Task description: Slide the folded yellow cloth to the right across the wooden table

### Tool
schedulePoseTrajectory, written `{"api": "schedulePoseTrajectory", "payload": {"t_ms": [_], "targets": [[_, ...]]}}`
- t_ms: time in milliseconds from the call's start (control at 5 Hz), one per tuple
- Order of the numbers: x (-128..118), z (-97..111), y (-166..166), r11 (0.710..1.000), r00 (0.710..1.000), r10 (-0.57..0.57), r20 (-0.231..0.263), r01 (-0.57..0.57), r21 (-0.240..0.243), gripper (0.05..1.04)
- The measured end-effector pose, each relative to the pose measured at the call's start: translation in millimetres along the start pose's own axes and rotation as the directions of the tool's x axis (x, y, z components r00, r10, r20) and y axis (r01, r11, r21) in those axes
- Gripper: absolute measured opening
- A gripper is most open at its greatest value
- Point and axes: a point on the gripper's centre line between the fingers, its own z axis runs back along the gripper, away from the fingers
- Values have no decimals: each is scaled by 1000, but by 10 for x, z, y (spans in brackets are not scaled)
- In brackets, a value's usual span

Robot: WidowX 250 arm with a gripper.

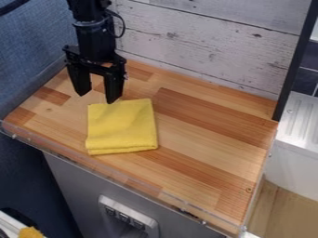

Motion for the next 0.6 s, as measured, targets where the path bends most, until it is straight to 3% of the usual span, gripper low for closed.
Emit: {"api": "schedulePoseTrajectory", "payload": {"t_ms": [200,600], "targets": [[-89,-82,-28,1000,999,25,-24,-25,-6,999],[-158,-48,-151,994,994,106,34,-107,8,995]]}}
